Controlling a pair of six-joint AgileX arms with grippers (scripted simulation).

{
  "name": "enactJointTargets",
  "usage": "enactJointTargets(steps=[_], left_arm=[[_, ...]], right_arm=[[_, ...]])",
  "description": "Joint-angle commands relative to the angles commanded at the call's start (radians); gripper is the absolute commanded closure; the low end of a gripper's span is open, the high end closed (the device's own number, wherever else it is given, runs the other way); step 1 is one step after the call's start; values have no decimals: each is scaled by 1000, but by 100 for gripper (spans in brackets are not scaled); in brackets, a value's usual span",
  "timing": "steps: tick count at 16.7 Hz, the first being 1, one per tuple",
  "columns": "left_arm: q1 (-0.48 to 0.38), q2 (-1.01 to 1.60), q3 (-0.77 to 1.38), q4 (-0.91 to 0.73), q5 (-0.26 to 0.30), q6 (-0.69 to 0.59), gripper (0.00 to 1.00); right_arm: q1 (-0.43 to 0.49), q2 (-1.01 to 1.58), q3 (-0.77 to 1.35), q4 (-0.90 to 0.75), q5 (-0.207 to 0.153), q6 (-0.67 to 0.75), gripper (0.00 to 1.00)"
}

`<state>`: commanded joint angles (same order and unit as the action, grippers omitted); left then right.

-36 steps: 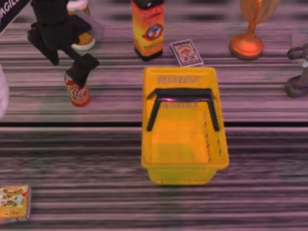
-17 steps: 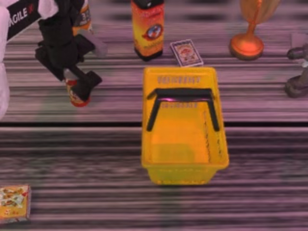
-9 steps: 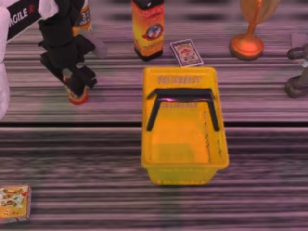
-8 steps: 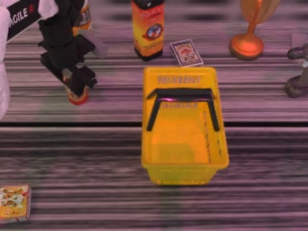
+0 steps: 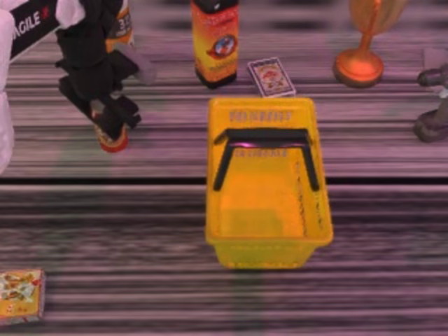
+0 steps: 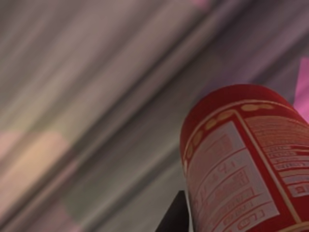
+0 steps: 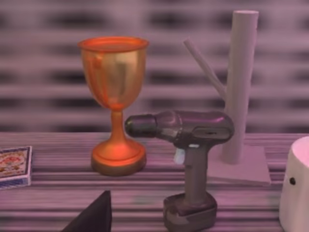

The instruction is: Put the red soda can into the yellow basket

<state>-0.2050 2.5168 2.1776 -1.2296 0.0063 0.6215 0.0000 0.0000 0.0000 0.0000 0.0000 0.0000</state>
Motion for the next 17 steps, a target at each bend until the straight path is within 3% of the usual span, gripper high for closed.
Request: enactJointTargets(steps=[5,8,12,17], left_arm=[[0,-2,-5,10,6,-1,100],[-8,-11,-48,101,70,-28,100],[-24,-41,-158,358,238,-104,100],[-51,-117,-358,815,532,-249,100]], right_arm=[[0,0,0,0,0,0,0],[0,0,0,0,0,0,0],[0,0,0,0,0,0,0],[0,0,0,0,0,0,0]])
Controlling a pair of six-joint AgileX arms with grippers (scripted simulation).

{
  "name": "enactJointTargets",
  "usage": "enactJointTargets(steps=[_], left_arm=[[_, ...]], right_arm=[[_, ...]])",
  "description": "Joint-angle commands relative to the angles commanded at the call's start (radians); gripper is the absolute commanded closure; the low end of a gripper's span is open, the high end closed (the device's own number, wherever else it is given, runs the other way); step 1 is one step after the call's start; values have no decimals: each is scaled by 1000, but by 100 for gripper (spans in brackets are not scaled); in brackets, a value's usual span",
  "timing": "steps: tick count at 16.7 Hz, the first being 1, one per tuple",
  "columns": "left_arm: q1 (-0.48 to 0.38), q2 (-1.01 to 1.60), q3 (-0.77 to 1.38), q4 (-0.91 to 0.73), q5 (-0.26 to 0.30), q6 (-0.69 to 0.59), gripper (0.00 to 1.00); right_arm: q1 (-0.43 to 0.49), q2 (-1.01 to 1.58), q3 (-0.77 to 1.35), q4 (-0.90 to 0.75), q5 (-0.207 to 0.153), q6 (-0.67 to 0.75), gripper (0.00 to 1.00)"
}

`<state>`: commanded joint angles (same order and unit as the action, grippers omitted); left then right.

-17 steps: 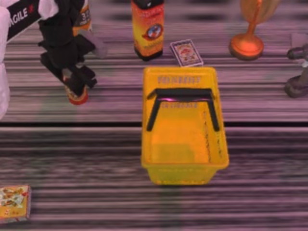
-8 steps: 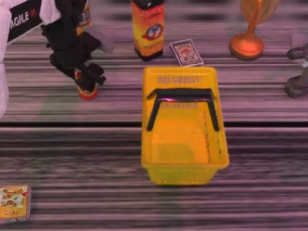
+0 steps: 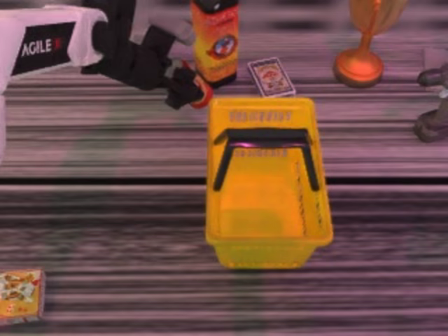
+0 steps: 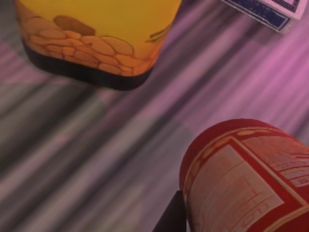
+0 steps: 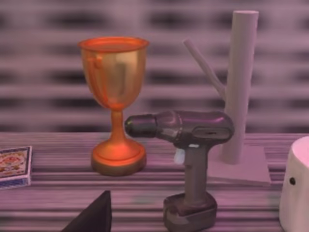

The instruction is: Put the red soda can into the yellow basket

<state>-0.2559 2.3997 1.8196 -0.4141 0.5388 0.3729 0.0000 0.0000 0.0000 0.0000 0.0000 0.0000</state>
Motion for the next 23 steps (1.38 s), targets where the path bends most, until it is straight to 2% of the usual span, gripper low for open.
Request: enactJointTargets(steps=[7,10,12,15,23], left_arm=[[-39,-144,-294,703,442,-211,100],[-51,-209,-392,943,591,-275,100],[-57,-247,-440,1055,666,-304,100],[-63,-280,-480,1143,731,-326,100],[-54,-243,-487,1190,736,-327,100]], right_arm=[[0,0,0,0,0,0,0],[0,0,0,0,0,0,0],[0,0,0,0,0,0,0],[0,0,0,0,0,0,0],[0,0,0,0,0,0,0]])
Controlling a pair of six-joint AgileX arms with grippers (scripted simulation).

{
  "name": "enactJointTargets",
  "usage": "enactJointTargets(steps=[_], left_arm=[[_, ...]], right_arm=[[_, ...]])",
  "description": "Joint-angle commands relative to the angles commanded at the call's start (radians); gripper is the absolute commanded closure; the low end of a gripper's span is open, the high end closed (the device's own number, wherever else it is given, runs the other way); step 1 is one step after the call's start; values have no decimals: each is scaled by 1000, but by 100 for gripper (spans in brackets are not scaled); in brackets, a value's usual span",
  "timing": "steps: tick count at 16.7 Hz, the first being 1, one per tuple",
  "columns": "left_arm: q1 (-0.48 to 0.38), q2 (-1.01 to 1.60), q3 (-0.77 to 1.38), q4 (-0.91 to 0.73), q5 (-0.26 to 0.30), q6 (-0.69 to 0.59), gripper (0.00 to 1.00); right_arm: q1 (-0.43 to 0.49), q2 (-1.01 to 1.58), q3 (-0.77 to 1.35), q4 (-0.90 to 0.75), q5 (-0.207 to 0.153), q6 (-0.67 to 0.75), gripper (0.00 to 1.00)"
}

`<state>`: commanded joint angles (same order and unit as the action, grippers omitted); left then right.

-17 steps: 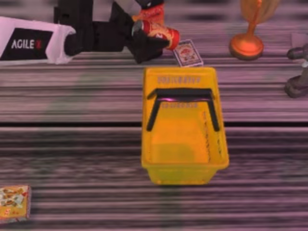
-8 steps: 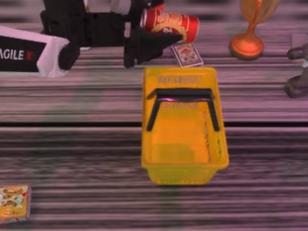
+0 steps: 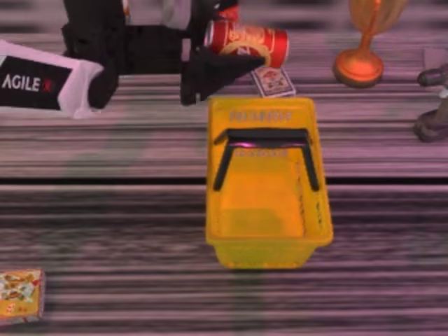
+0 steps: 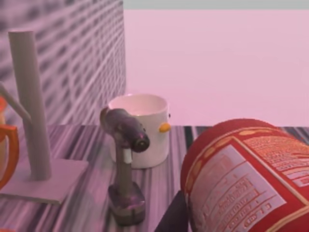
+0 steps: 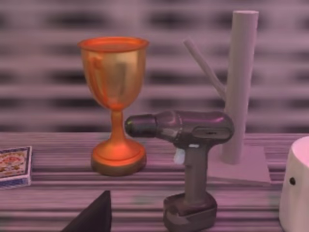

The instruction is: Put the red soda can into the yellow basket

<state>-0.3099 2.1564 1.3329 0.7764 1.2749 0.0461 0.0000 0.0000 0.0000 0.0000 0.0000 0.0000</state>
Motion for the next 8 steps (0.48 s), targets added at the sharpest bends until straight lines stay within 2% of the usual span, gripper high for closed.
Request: enactJointTargets(steps=[5,8], left_arm=[[12,151,-41,210,2,-5,100],[17,207,-59,277,2,-7,100]], right_arm=[[0,0,0,0,0,0,0],[0,0,0,0,0,0,0]])
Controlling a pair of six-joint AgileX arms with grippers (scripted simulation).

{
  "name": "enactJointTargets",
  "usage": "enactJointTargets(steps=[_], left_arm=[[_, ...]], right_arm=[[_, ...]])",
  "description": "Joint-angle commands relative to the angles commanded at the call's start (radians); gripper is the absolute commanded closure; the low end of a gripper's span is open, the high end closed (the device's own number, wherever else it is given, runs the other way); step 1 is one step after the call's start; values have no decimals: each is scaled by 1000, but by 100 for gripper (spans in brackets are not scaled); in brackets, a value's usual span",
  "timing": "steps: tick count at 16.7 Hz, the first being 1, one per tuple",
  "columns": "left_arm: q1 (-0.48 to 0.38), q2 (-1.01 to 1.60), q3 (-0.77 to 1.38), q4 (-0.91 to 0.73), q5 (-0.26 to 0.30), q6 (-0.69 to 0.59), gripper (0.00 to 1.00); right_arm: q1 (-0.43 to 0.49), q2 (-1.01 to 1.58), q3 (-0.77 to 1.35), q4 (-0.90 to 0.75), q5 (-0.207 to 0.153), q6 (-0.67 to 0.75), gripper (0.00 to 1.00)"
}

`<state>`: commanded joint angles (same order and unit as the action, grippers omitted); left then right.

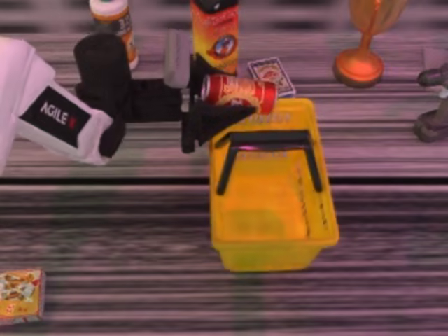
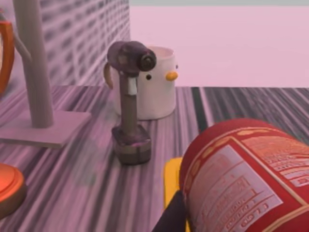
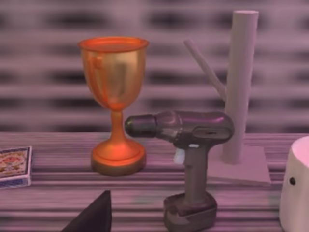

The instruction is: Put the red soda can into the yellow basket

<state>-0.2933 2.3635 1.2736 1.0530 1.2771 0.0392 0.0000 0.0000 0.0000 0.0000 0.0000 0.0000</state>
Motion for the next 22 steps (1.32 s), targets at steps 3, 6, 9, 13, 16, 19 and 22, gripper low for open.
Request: enactJointTargets(steps=[3,6,9,13,16,19,22], left_arm=[[0,2,-1,2,0,0,100],[0,2,-1,2,0,0,85],[0,2,-1,2,0,0,62],[0,2,-1,2,0,0,32],[0,2,-1,2,0,0,10],[0,2,-1,2,0,0,0],[0,2,-1,2,0,0,0]], right_arm=[[0,0,0,0,0,0,0],[0,0,0,0,0,0,0],[0,0,0,0,0,0,0],[0,0,0,0,0,0,0],[0,0,0,0,0,0,0],[0,0,0,0,0,0,0],[0,0,0,0,0,0,0]])
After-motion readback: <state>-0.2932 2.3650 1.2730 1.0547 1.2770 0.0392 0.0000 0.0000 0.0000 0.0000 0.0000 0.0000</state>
